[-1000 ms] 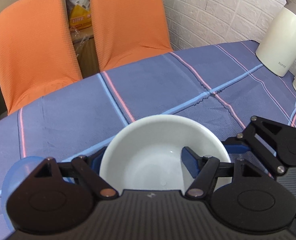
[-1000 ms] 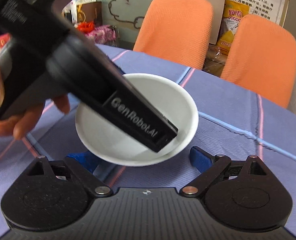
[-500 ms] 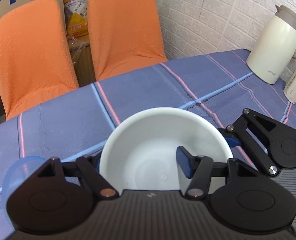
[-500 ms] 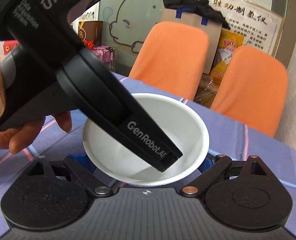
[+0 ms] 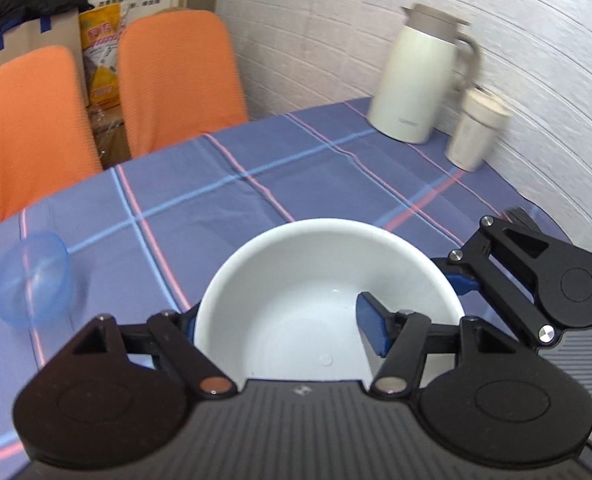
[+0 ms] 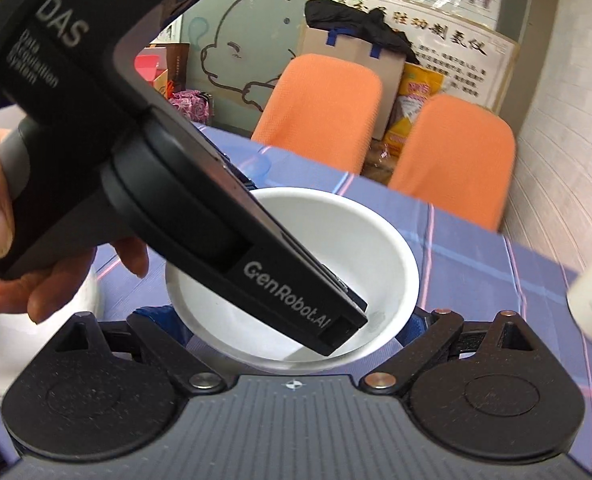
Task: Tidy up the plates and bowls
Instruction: 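Carry the white bowl with the left tool into the steel bowl and open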
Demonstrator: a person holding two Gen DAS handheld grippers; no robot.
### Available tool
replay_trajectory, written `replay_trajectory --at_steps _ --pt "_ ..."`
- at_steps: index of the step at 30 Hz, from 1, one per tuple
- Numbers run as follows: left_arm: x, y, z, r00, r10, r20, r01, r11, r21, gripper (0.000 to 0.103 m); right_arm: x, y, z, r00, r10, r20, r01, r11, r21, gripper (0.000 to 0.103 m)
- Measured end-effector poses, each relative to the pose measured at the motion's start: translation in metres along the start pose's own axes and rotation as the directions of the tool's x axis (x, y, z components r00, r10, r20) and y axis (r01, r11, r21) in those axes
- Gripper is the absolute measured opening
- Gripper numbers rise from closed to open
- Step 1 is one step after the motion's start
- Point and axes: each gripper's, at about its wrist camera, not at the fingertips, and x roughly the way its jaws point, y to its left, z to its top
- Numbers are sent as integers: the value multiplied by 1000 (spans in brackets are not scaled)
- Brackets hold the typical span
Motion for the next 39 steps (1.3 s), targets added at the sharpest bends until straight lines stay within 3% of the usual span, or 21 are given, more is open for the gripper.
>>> replay_trajectory --at_steps 7,14,21,29,39 --pt "-18 -45 -58 1000 -16 -8 16 999 30 64 -34 13 -38 1000 5 -29 -4 998 63 84" --pt "-2 -48 -85 998 -18 -54 18 1000 -4 68 -27 20 -55 997 -27 -74 32 997 64 83" --pt "5 -37 -91 997 -27 -78 24 999 -34 70 -37 13 -70 995 -56 -81 63 995 80 82" --pt "-17 -30 -87 999 -24 -22 23 999 -43 72 -69 6 -90 998 -19 -54 27 989 146 82" --pt "-28 -22 -86 1000 7 -5 -7 997 -71 72 -71 -9 -101 999 -34 -12 36 966 255 82"
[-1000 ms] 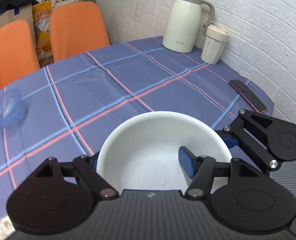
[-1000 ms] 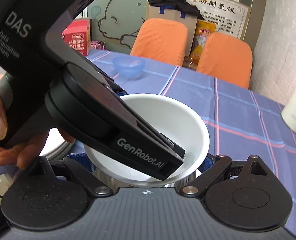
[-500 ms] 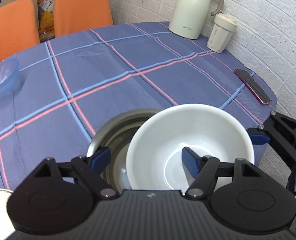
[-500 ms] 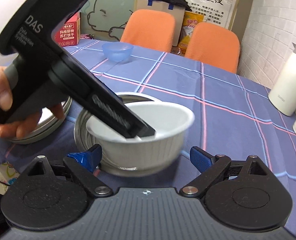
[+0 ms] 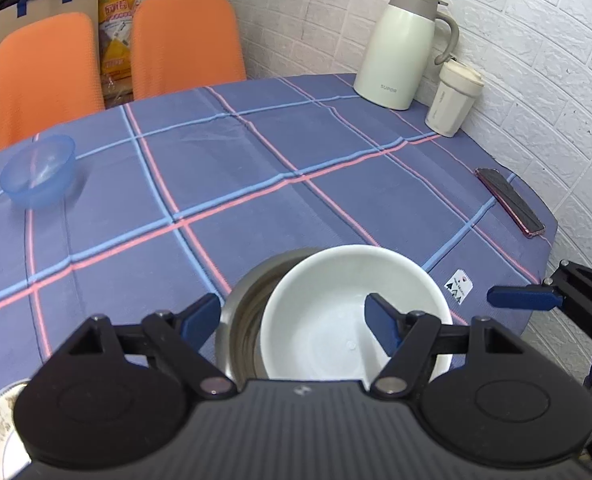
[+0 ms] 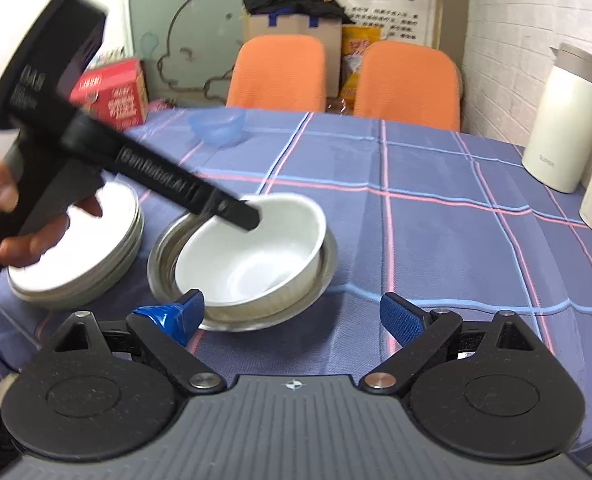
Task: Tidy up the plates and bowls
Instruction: 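Carry the white bowl with the left tool into the steel bowl and open, then move the left tool to the rim of the clear blue plastic bowl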
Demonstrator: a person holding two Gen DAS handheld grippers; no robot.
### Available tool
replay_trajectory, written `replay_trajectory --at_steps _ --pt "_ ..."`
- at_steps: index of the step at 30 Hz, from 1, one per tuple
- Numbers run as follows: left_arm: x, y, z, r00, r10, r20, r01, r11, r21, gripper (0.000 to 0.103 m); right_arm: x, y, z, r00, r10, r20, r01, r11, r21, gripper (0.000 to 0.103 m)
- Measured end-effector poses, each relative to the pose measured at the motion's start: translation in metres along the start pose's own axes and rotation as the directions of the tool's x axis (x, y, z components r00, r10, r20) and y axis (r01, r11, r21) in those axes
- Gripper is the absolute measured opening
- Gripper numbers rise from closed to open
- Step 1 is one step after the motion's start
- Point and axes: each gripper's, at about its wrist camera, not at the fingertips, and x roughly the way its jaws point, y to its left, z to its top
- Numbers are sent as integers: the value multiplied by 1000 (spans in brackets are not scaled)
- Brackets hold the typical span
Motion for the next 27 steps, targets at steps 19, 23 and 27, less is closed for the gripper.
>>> replay_trajectory --at_steps 19,23,27 --pt "-8 8 -4 1000 21 9 -21 999 -31 72 7 -19 -1 1000 -8 -4 9 997 83 82" --pt "-18 18 -8 999 35 20 -34 998 -46 72 10 -9 10 1000 6 4 -6 999 48 82" --pt "-30 32 -13 998 53 38 -50 996 -67 72 15 7 26 1000 25 8 -25 1000 -10 82"
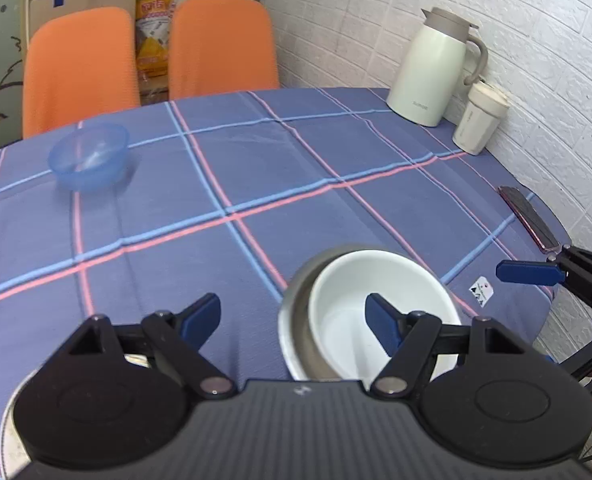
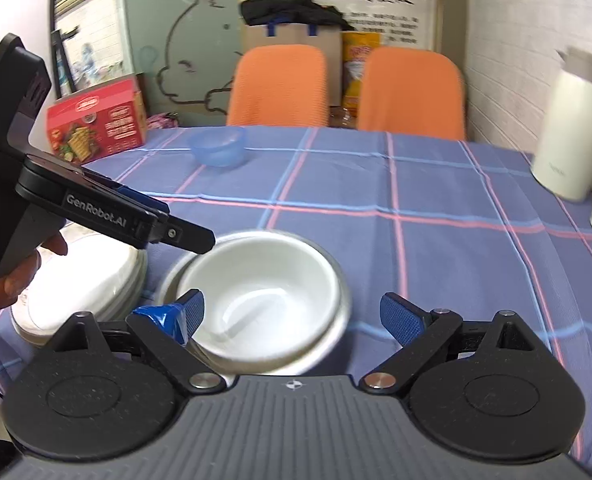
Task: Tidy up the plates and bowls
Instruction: 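Move the left tool to the rim of the clear blue plastic bowl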
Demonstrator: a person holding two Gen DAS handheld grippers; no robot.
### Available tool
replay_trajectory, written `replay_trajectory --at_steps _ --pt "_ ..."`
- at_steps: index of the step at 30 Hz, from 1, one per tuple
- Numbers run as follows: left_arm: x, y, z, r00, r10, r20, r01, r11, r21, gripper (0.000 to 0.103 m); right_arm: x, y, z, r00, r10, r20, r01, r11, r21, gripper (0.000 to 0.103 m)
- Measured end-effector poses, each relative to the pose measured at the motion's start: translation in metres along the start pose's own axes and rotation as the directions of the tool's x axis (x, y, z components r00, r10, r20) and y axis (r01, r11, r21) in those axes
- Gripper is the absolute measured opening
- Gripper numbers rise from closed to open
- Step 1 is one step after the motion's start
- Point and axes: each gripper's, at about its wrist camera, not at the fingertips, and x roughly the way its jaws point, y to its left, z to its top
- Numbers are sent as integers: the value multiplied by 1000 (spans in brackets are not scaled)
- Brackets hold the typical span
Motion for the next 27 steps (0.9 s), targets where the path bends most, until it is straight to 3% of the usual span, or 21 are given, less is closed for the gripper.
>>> replay_trajectory --at_steps 9,15,21,27 --pt "-22 47 -3 998 38 41 -35 998 -53 73 31 40 51 999 47 -6 -47 991 -128 82" --pt "-24 90 3 996 83 41 -79 993 -85 73 76 64 95 994 104 -33 -108 980 -169 82" --pt "-14 158 32 987 152 47 -142 973 -180 73 146 67 134 992 88 -95 -104 979 -176 82" --pt "25 216 78 985 169 28 -155 951 -268 73 218 55 156 983 59 -171 -80 989 -121 82"
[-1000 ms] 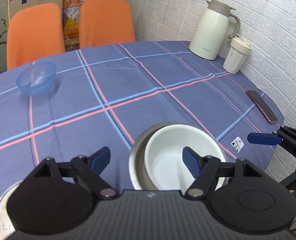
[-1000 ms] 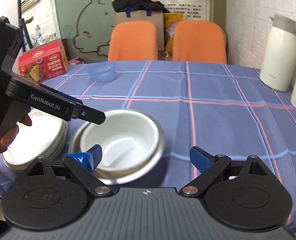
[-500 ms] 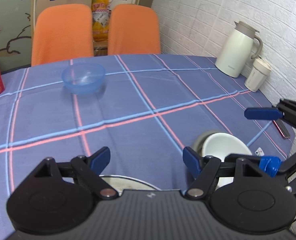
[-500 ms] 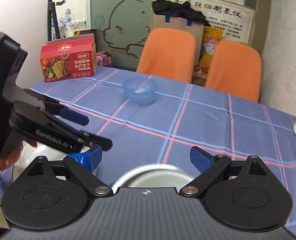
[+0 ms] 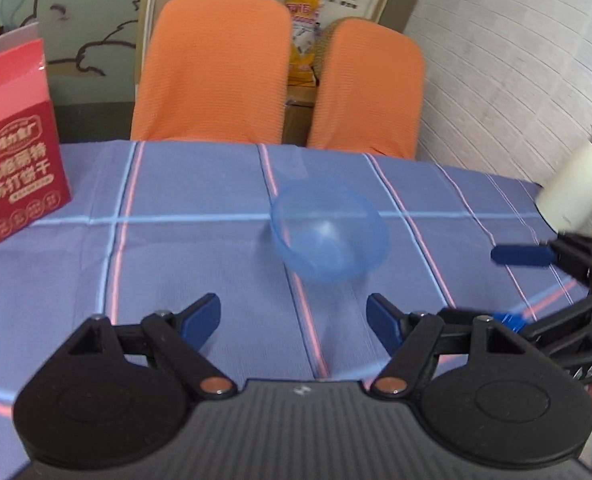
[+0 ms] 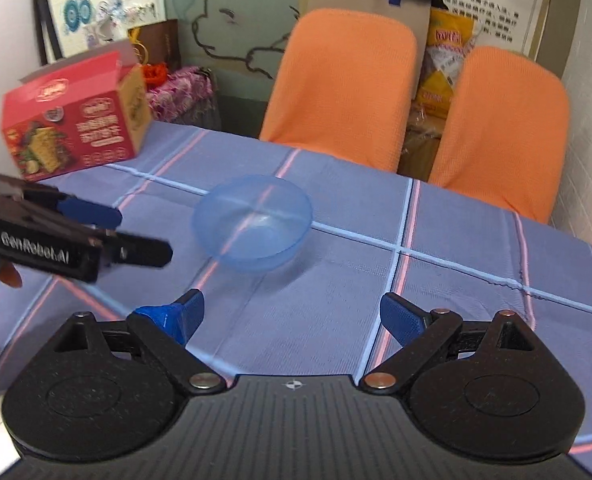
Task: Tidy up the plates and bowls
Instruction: 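Move the left tool to the rim of the clear blue plastic bowl, then close the left tool on the blue bowl rim and lift it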
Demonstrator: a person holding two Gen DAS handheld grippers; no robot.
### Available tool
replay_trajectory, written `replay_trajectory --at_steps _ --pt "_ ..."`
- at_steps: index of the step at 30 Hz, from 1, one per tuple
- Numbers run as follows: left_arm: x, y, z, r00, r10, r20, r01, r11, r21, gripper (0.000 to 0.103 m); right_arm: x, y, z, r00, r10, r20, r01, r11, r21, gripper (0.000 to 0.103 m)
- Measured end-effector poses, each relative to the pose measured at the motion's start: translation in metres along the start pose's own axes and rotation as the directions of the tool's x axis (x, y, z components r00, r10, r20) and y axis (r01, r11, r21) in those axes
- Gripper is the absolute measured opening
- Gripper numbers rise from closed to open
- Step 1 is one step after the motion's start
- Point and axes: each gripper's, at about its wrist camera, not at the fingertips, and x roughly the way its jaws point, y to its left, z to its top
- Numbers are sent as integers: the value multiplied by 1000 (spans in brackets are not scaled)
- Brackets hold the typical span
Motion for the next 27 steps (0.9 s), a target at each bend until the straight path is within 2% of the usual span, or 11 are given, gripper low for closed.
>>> replay_trajectory --at_steps 5,11,13,14,20,27 --pt "50 4 32 1000 1 -28 -2 1000 -19 74 35 -3 3 998 6 -56 -5 1000 9 82" --pt "92 7 39 998 21 -62 -23 999 -35 74 53 7 2 997 1 -84 -5 999 -42 82" --pt "95 7 38 998 40 -45 -41 999 -7 75 59 8 -3 994 8 -105 -12 999 -42 83" --pt "96 7 38 998 52 -47 -52 999 5 76 59 5 -4 995 35 -88 -37 999 -17 83" --pt "96 11 36 998 47 -31 -46 999 24 79 53 3 -13 998 57 -41 -58 998 -36 87" --pt "98 9 33 998 56 -20 -55 997 47 80 66 4 0 996 77 -45 -80 995 -57 88"
